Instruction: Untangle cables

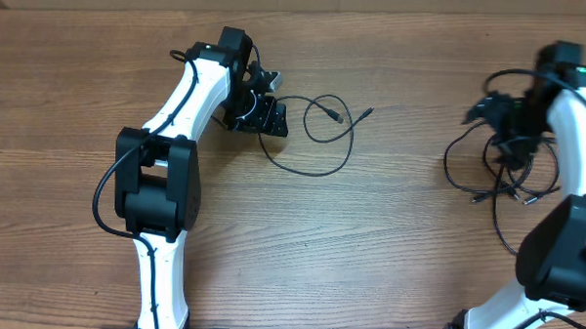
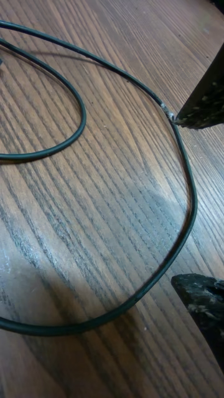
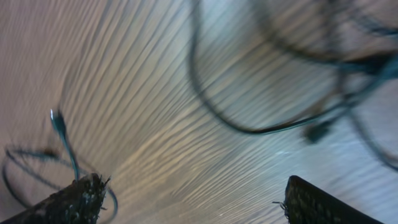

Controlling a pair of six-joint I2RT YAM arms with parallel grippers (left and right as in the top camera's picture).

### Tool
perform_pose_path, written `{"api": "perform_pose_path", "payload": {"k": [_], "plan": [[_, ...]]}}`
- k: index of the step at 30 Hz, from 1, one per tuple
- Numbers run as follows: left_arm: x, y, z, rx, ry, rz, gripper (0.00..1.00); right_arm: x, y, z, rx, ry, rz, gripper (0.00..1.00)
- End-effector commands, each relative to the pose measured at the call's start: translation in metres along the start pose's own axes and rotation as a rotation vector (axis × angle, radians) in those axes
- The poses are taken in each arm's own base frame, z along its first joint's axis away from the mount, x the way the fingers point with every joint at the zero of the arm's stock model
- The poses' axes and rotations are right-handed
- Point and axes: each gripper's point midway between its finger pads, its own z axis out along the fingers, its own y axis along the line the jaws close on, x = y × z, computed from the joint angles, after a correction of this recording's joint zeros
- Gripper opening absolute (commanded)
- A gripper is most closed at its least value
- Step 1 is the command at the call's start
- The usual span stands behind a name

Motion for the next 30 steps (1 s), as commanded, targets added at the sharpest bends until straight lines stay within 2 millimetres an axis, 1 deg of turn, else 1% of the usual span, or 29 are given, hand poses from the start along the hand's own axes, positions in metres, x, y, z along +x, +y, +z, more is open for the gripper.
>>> {"api": "perform_pose_path", "payload": {"k": [1, 6, 10, 14, 15, 17, 19, 21, 22, 23, 26, 27, 29, 30], "plan": [[0.000, 0.001, 0.004, -0.009, 0.006, -0.006, 0.74, 0.029, 0.024, 0.018, -0.008, 0.039, -0.125, 0.92], [0.001, 0.013, 0.004, -0.080, 0.010, -0.040, 0.72, 0.062, 0.058, 0.042, -0.041, 0.055, -0.265, 0.92], [0.002, 0.028, 0.001, -0.159, 0.007, -0.115, 0.73, 0.092, 0.097, 0.060, -0.130, 0.051, -0.455, 0.92], [0.003, 0.043, -0.003, -0.217, 0.000, -0.193, 0.73, 0.110, 0.128, 0.074, -0.196, 0.004, -0.556, 0.92], [0.004, 0.047, -0.004, -0.231, -0.001, -0.213, 0.71, 0.115, 0.135, 0.076, -0.213, -0.008, -0.578, 0.92], [0.005, 0.057, -0.008, -0.267, -0.007, -0.263, 0.58, 0.124, 0.149, 0.081, -0.252, -0.034, -0.624, 0.92], [0.008, 0.066, -0.009, -0.297, -0.011, -0.321, 0.49, 0.133, 0.162, 0.084, -0.285, -0.055, -0.663, 0.92], [0.011, 0.075, -0.009, -0.310, -0.016, -0.374, 0.44, 0.141, 0.175, 0.086, -0.326, -0.083, -0.709, 0.89], [0.012, 0.078, -0.009, -0.310, -0.020, -0.400, 0.44, 0.144, 0.182, 0.086, -0.344, -0.098, -0.731, 0.87], [0.013, 0.082, -0.009, -0.310, -0.024, -0.423, 0.45, 0.147, 0.188, 0.086, -0.359, -0.118, -0.749, 0.86], [0.015, 0.090, -0.012, -0.308, -0.030, -0.468, 0.55, 0.153, 0.199, 0.086, -0.360, -0.169, -0.795, 0.78], [0.015, 0.091, -0.013, -0.300, -0.030, -0.474, 0.58, 0.157, 0.204, 0.085, -0.369, -0.185, -0.842, 0.76], [0.015, 0.091, -0.013, -0.274, -0.030, -0.479, 0.63, 0.163, 0.214, 0.080, -0.391, -0.209, -0.911, 0.77], [0.015, 0.091, -0.014, -0.261, -0.030, -0.475, 0.66, 0.165, 0.220, 0.074, -0.400, -0.219, -0.934, 0.77]]}}
